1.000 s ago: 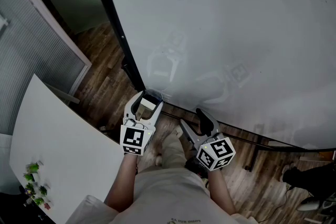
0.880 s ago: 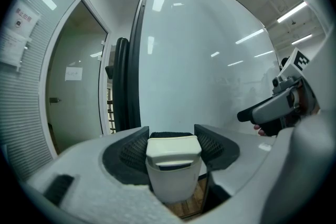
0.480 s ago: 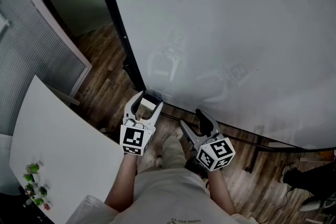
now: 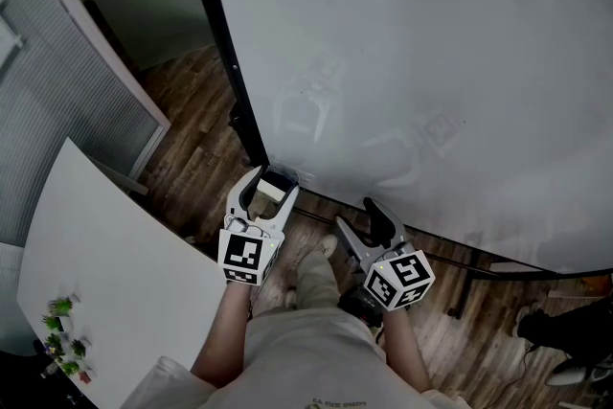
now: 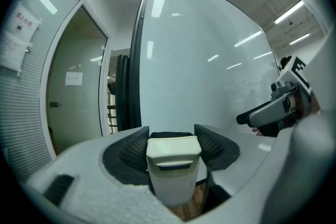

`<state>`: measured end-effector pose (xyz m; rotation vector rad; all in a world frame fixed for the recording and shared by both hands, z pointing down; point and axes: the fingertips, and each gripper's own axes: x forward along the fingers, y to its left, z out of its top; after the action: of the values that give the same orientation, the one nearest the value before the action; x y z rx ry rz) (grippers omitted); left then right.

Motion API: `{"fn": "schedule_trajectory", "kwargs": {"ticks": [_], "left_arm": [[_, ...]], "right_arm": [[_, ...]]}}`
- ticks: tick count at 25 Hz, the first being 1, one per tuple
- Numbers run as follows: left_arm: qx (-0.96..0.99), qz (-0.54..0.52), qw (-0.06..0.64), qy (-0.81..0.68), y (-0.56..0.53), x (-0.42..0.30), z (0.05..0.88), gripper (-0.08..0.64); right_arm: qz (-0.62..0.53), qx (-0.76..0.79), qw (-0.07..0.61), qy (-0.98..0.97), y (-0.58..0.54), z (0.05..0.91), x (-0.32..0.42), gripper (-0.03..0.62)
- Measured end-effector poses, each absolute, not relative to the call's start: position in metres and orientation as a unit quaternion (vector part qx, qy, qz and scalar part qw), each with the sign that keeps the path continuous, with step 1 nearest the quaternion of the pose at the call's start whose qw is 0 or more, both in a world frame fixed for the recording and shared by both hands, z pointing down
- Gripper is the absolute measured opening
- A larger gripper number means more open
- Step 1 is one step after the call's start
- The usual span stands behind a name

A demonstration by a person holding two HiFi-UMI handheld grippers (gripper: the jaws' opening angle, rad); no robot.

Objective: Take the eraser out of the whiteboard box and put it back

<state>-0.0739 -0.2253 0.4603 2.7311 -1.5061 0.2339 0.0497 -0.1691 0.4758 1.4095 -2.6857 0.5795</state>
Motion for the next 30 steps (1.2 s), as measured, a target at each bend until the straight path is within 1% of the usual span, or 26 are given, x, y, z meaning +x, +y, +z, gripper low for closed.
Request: {"fn": "schedule_trajectory", "kwargs": {"ticks": [30], "left_arm": [[0.868, 0.036, -0.022, -0.495, -0.199, -0.078, 0.412, 0.267]], "right_arm": [[0.171, 0.447, 0.011, -0.878, -0.147, 0.458, 0.047, 0.280]]}}
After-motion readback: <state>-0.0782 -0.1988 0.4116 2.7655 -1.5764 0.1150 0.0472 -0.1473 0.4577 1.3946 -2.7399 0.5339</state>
